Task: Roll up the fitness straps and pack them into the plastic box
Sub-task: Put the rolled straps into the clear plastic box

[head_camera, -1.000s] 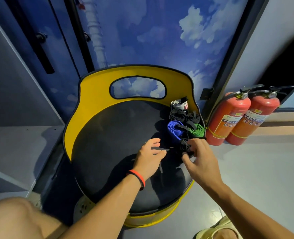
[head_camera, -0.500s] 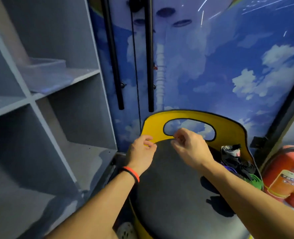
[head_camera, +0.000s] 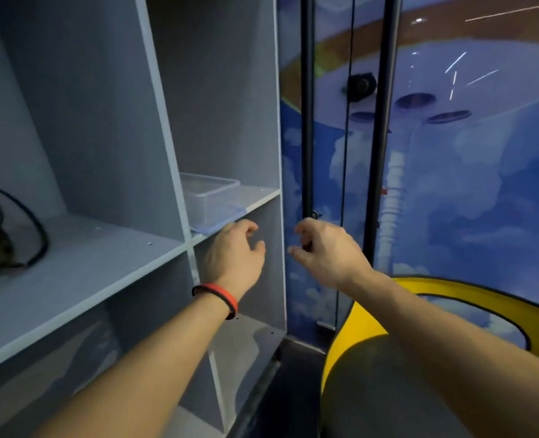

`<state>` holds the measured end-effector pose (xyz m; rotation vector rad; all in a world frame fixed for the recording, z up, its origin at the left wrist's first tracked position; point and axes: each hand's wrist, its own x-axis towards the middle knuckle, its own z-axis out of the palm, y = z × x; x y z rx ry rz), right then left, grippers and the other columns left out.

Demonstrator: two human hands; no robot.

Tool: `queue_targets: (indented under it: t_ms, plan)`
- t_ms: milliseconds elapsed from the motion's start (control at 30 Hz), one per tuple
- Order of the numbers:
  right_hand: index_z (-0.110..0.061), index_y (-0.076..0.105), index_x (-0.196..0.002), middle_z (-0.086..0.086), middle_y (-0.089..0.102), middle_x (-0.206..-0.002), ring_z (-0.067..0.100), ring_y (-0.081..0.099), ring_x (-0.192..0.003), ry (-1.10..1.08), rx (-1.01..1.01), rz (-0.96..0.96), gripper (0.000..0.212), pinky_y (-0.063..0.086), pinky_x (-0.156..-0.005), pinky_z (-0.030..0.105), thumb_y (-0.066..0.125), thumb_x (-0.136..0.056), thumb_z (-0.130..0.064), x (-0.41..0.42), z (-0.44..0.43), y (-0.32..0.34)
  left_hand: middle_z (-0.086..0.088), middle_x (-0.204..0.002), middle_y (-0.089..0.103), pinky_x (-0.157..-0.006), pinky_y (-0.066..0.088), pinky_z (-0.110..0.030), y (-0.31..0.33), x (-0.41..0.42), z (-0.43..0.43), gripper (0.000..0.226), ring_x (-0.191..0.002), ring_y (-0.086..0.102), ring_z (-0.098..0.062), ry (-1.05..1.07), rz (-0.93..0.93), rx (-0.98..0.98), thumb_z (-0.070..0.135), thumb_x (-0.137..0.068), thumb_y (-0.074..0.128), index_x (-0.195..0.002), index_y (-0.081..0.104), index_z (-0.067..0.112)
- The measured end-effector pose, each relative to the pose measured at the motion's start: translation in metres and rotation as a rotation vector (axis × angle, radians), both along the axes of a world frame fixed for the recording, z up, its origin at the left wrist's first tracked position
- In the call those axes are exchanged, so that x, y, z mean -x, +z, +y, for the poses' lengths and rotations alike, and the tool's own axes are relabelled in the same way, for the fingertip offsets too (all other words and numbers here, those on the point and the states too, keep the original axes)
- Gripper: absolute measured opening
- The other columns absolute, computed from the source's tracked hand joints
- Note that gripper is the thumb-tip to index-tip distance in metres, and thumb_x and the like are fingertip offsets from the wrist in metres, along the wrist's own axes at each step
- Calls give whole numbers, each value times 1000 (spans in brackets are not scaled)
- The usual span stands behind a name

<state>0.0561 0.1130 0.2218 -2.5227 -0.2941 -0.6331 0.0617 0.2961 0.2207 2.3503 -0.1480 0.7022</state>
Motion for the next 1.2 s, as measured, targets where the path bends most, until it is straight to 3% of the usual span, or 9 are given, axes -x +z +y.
queue_targets:
  t_ms: [200,400,533,600,733,800,933,1033,1200]
  plan:
    - [-24,59,-131,-7,64,-112,16,62,-99,74,-92,-12,40,52,-84,35,65,-94,-41,-51,34,38,-1,-131,53,-91,49,-43,58,-37,25,39,-122,52,-27,128,-197,-386,29,-93,64,-131,59,23]
    - [-27,53,-142,-3,64,-128,21,66,-102,138,-144,-2,50,55,-92,42,66,-95,-40,-80,51,38,-12,-131,59,-93,48,-40,79,-67,32,50,-122,56,-33,286,4,-763,42,-95,60,-138,53,16]
    - [-26,53,-140,-4,65,-127,19,64,-100,136,-170,5,49,54,-91,39,66,-95,-43,-87,51,31,-11,-121,65,-84,51,-36,76,-77,37,28,-113,62,-30,431,49,-995,19,-98,51,-123,61,10]
    - [-26,53,-139,-6,65,-125,17,62,-102,130,-197,16,49,53,-91,37,65,-95,-44,-89,46,28,-11,-117,64,-82,52,-38,74,-82,39,29,-112,61,-29,462,8,-1007,4,-94,50,-119,63,10]
    - [-26,52,-141,-7,61,-124,14,59,-101,127,-293,62,49,50,-83,29,65,-96,-41,-93,37,24,-14,-116,61,-77,50,-41,66,-86,43,30,-113,56,-31,404,-53,-911,-2,-90,49,-116,63,6]
    - [-26,51,-142,-7,61,-124,14,63,-99,136,-367,80,51,58,-83,35,65,-96,-41,-95,35,25,-13,-114,59,-73,50,-41,63,-86,44,35,-111,55,-31,387,-100,-868,-7,-86,52,-117,62,6]
    - [-24,48,-144,-8,63,-114,20,67,-103,117,-542,102,56,61,-86,46,63,-95,-46,-97,33,28,-11,-113,56,-68,47,-41,64,-81,36,29,-112,52,-32,297,-182,-830,7,-91,50,-118,58,8]
    - [-21,43,-150,-12,59,-107,21,69,-100,92,-718,127,60,64,-75,39,59,-98,-48,-94,25,31,-11,-109,60,-73,52,-45,60,-72,20,31,-108,56,-34,222,-320,-825,3,-87,57,-116,62,12]
    - [-21,43,-149,-1,61,-124,19,73,-90,38,-1033,231,66,63,-63,32,54,-97,-60,-79,3,26,-7,-108,60,-78,48,-42,40,-48,-18,42,-106,56,-30,34,-441,-810,5,-86,40,-121,60,16]
